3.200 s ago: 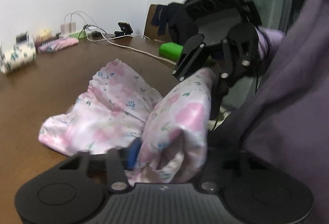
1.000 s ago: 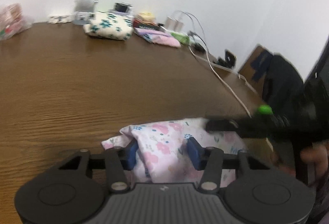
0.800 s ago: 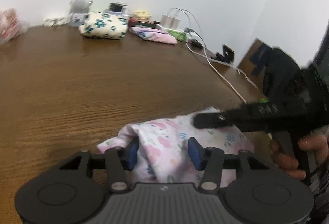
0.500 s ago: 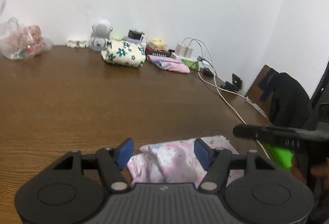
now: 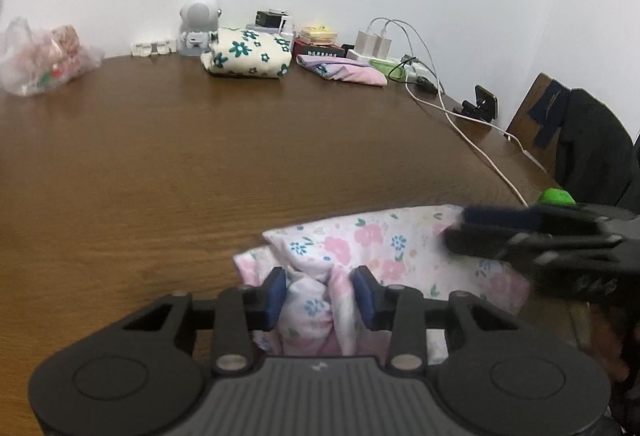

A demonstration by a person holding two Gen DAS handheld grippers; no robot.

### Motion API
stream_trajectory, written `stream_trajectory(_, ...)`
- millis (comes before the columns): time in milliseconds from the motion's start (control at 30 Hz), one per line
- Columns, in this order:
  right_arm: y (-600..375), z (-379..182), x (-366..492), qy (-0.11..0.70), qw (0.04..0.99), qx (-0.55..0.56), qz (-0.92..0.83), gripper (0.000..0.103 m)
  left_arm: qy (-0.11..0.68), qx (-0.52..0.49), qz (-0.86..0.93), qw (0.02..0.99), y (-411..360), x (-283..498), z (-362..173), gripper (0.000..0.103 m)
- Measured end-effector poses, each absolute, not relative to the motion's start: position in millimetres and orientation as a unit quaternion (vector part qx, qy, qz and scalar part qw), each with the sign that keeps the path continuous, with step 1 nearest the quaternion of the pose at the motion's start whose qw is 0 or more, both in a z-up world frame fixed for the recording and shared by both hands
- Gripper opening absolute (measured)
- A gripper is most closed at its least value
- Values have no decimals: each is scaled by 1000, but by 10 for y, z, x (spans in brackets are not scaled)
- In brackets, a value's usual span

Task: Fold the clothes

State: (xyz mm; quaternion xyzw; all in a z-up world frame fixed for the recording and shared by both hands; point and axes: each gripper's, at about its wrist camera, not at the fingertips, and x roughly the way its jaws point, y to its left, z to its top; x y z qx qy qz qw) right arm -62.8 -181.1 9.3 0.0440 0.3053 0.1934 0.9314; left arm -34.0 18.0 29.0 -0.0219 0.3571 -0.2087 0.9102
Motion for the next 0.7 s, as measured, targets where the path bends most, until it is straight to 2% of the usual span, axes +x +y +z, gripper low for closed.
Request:
stream_trajectory(33,-1788,44,-590,313,929,41,194,44,351,-27,-205,913,201,-363,315,36)
stream_trajectory(67,-1781,31,-575,314,929,41,192,44,344,-32,-202,916,223,-387,339,43)
stream_trajectory(100,-1802,68,-591,308,931,46,193,44,337,-37,-199,919,244,-410,364,63)
stream_trajectory(167,-1881,157,-630,294,935,58,192,50,333,-56,-187,922,359,-431,389,87)
stream_trajectory(200,-1936,186,-637,288,937,65,187,61,338,-69,-182,921,420,-415,382,87)
stream_trajectory(233,-1991,189,-617,292,937,75,179,72,353,-84,-181,914,459,-367,352,87)
stream_trajectory(267,-2046,176,-583,300,935,86,171,74,373,-98,-182,904,489,-307,313,86)
stream_trajectory(333,-2151,78,-459,333,920,124,168,71,392,-127,-190,891,524,-214,230,86)
stream_trajectory(400,-2222,-9,-350,346,905,166,183,63,391,-149,-206,885,544,-146,177,85)
stream_trajectory(433,-2226,-37,-302,345,902,173,192,54,393,-162,-219,879,554,-101,159,85)
stream_trajectory(467,-2218,-55,-263,345,901,173,197,50,396,-175,-233,871,565,-51,144,80)
stream_trajectory(500,-2202,-57,-228,346,900,170,205,40,401,-185,-246,863,570,-8,124,69)
stream_trajectory(533,-2191,-42,-202,345,897,170,218,29,407,-194,-259,854,573,32,102,64)
stream_trajectory(567,-2171,-20,-178,344,895,168,229,26,412,-196,-263,850,563,65,83,51)
stream_trajectory(600,-2144,5,-153,342,894,164,239,24,414,-197,-264,849,548,91,64,45)
stream_trajectory(700,-2023,-2,-89,350,896,134,239,24,416,-205,-269,844,550,144,29,41)
